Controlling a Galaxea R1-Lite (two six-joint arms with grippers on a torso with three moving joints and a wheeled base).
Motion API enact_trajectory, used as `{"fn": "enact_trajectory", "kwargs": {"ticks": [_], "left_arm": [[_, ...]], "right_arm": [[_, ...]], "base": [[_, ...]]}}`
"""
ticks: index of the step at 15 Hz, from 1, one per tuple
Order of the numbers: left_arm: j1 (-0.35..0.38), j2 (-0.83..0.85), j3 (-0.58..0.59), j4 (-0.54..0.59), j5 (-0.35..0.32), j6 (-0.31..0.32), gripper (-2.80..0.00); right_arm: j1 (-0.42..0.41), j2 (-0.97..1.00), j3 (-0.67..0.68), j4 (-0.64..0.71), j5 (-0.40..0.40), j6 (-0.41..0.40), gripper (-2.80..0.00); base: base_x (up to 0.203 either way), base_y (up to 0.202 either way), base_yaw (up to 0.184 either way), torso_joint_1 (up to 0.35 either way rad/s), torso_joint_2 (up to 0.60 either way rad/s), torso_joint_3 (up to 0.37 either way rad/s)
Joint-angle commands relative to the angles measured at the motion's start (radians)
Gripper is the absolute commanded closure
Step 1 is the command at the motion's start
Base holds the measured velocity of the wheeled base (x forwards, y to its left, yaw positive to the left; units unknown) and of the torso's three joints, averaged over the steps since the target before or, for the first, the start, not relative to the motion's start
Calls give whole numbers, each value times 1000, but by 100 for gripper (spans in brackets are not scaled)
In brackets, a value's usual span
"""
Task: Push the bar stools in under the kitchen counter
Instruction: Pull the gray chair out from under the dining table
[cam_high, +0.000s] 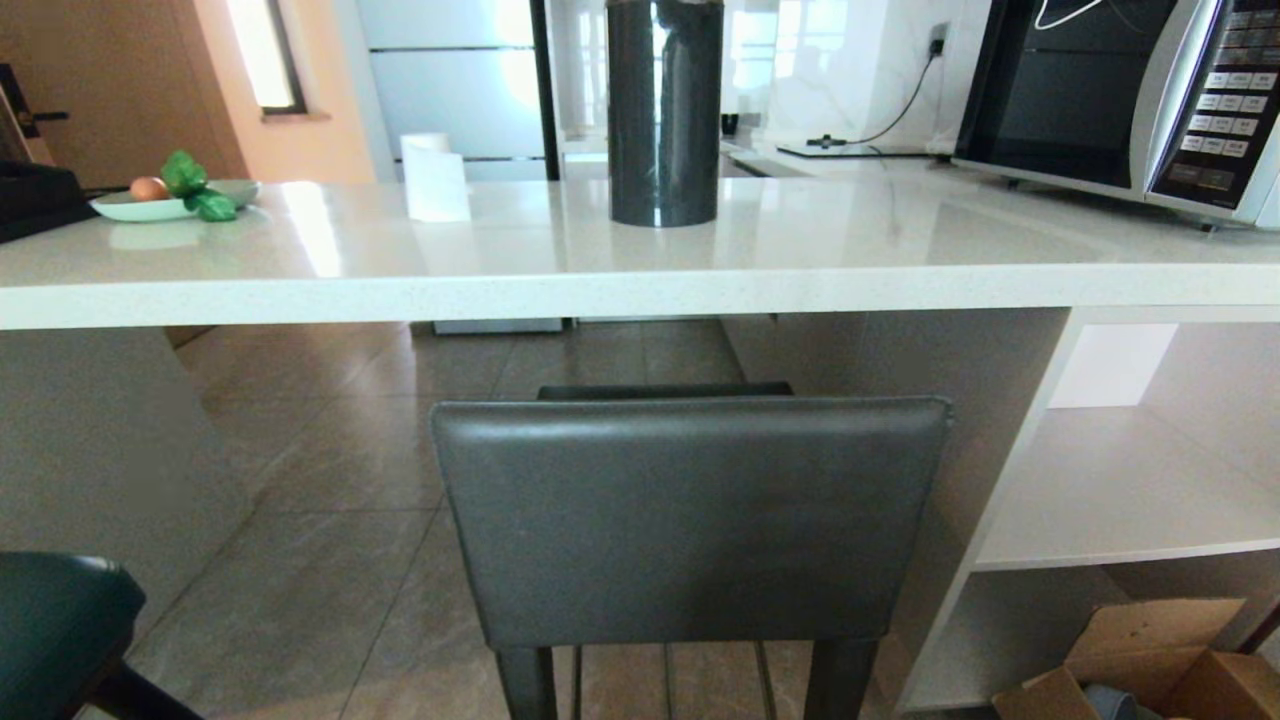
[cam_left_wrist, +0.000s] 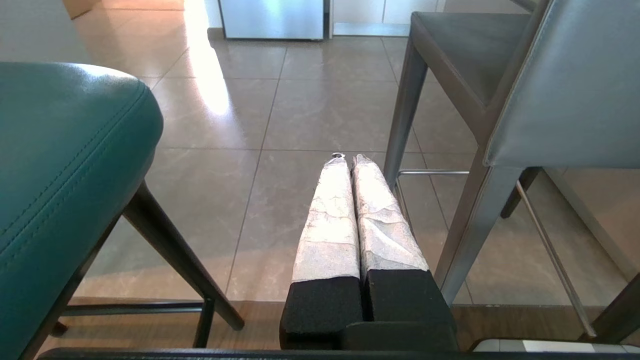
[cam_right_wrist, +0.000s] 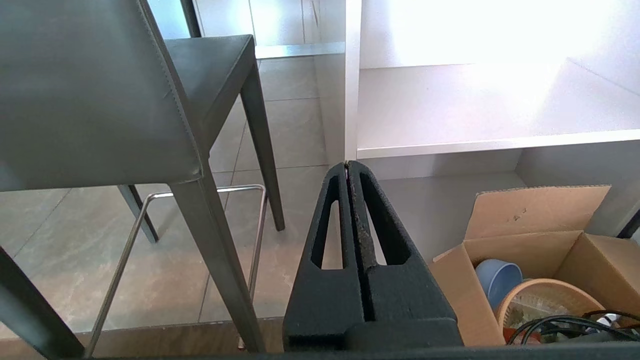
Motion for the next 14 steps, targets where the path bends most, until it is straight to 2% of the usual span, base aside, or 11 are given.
{"fn": "enact_trajectory", "kwargs": {"ticks": [1,6,8,11,14], "left_arm": [[-1,0,0,3,1,0,0],[2,0,-4,2,2,8,0],[1,45,-83,5,-7,10,0],[-16,319,-188,-61,-15,-25,0],[-38,661,-230,-315,-19,-35,0]], "right_arm": [[0,0,3,0,0,0,0],[0,0,-7,1,1,-14,0],[1,53,-76,7,12,-16,0],[27,238,-172,-15,42,9,0],[50,491,-224,-154,64,17,0]], "base": [[0,0,0,0,0,0],[0,0,0,0,0,0],[0,0,0,0,0,0],[0,0,0,0,0,0],[0,0,0,0,0,0]]}}
